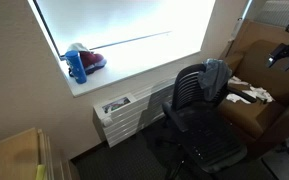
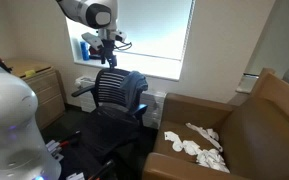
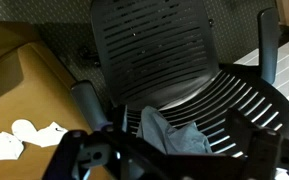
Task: Remove the grey shirt from the backrest of the black chair then place it on the right side of the sofa
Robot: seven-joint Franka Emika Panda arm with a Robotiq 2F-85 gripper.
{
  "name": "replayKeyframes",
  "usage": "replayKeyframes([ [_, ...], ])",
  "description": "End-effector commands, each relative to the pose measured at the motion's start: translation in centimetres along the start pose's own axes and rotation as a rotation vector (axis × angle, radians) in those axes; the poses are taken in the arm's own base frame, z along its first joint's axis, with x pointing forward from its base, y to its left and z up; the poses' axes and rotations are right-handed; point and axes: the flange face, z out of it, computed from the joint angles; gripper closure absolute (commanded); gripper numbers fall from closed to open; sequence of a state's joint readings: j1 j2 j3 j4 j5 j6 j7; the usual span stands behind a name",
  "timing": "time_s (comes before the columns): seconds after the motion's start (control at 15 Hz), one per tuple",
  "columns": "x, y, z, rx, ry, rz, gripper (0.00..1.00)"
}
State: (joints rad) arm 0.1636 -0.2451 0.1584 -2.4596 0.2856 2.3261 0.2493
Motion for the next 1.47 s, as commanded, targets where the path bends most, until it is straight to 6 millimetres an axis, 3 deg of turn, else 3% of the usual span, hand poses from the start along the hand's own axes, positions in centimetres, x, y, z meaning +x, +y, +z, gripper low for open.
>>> replayKeyframes([
  [0.0, 0.0, 0.0, 0.0, 0.000, -0.001, 0.000, 0.00],
  [0.2, 0.0, 0.0, 0.0, 0.000, -0.001, 0.000, 0.00],
  [0.27, 0.6, 0.0, 1.9, 0.007, 0.051, 0.078, 0.00],
  [0.4, 1.3, -0.7, 3.0, 0.013, 0.166, 0.131, 0.00],
  [0.6, 1.6, -3.7, 6.5, 0.015, 0.303, 0.071, 0.00],
  [0.73, 1.5, -4.3, 9.6, 0.044, 0.362, 0.043, 0.00],
  [0.93, 2.9, -4.2, 9.9, -0.027, 0.392, 0.034, 0.00],
  [1.0, 2.2, -5.1, 11.1, -0.059, 0.363, 0.033, 0.00],
  [1.07, 2.0, -4.1, 10.5, -0.017, 0.376, 0.031, 0.00],
  [1.2, 2.0, -4.5, 11.0, -0.039, 0.369, 0.037, 0.00],
  [1.27, 2.8, -4.4, 10.6, -0.034, 0.401, 0.045, 0.00],
  [1.4, 6.8, -3.0, 8.7, -0.021, 0.519, 0.074, 0.00],
])
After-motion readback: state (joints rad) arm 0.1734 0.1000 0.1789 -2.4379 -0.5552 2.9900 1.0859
